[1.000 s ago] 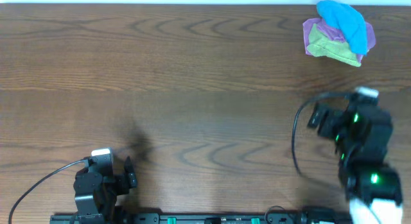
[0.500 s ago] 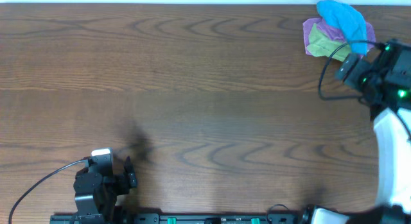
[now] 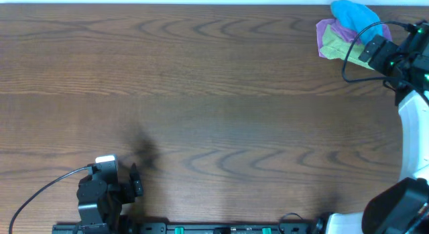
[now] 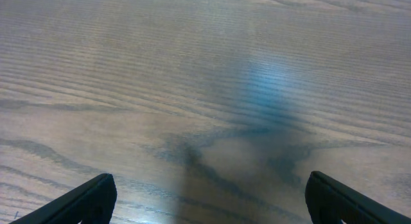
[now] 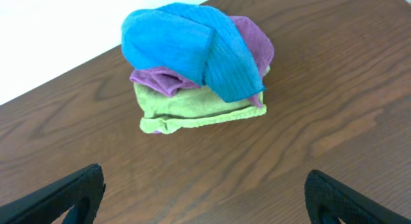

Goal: Fold the cloth
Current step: 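Reach the right gripper to the cloth pile and grasp the blue cloth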

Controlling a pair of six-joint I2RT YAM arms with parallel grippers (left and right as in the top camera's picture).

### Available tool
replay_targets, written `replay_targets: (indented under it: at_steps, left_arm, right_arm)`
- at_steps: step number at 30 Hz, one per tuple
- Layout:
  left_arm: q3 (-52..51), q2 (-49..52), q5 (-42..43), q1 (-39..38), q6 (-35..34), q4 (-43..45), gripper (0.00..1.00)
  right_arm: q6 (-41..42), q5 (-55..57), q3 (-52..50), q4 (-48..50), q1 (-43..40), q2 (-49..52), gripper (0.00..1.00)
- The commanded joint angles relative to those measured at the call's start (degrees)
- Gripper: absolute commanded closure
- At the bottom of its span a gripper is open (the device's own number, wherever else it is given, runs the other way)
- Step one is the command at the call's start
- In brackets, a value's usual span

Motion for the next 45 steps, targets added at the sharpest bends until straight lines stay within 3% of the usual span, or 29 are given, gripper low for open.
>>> replay_targets:
  at_steps: [1, 7, 22, 37, 43, 45]
  left_arm:
    - [-2.32, -0.37, -0.85, -0.28, -0.24, -1.84, 0.05]
    - [-2.32, -0.37, -0.85, -0.28, -0.24, -1.84, 0.05]
    - [-2.32, -0.37, -0.87, -0.28, -0.22, -1.84, 0.05]
    - [-2.32, -0.37, -0.87, -0.28, -0.24, -1.84, 0.05]
    - [-2.32, -0.37, -0.85, -0.28, -0.24, -1.84, 0.05]
    - [-2.32, -0.37, -0.85, -0.28, -0.24, -1.84, 0.05]
  right_arm:
    - [-1.62, -0.07, 1.42, 1.64, -0.31, 0.48, 0.01]
    - [-1.66, -2.19, 3.65, 6.64, -0.31, 6.16, 0.01]
    - [0.81, -6.12, 26.91, 4.11, -0.31, 30.08, 0.01]
    - [3.34, -9.46, 27.69, 6.75, -0.31, 39.74, 0.01]
    - [3.32, -9.68, 27.69, 8.41, -0.24, 40.22, 0.09]
    - [3.32, -9.66, 27.82, 8.74, -0.24, 39.89, 0.16]
